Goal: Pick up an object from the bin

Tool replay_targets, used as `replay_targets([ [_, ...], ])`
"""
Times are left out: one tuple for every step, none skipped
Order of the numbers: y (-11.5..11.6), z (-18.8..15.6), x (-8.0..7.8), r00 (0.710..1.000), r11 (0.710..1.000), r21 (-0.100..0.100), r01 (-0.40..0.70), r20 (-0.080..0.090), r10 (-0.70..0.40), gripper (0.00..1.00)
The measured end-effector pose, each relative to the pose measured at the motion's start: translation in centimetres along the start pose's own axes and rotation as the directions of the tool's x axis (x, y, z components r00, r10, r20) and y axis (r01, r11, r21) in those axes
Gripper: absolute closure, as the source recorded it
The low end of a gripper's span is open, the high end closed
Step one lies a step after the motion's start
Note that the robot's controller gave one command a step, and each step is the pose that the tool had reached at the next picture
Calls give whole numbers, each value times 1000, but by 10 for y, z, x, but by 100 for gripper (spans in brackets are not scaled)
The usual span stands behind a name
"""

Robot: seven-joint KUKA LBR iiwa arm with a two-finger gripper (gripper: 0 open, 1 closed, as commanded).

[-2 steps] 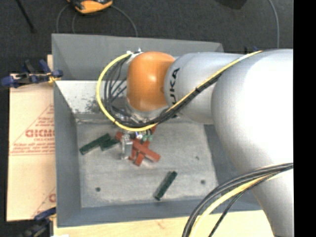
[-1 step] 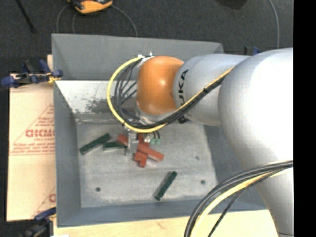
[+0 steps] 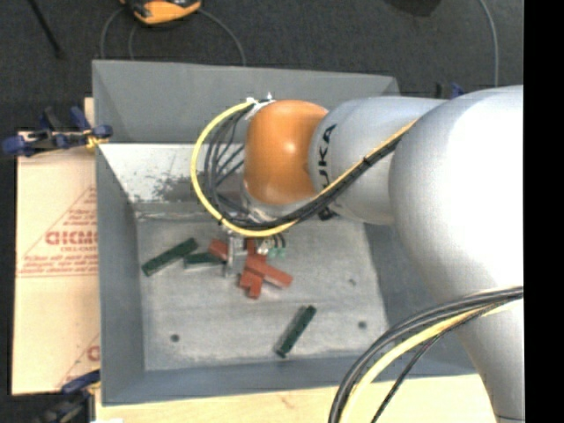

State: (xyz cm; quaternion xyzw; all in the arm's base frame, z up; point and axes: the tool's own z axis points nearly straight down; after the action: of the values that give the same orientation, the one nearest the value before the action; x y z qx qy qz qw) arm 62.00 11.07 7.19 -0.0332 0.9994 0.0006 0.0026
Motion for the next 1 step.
replay_targets([
  [0, -5, 2, 1000, 1000, 0, 0, -6, 0, 100],
])
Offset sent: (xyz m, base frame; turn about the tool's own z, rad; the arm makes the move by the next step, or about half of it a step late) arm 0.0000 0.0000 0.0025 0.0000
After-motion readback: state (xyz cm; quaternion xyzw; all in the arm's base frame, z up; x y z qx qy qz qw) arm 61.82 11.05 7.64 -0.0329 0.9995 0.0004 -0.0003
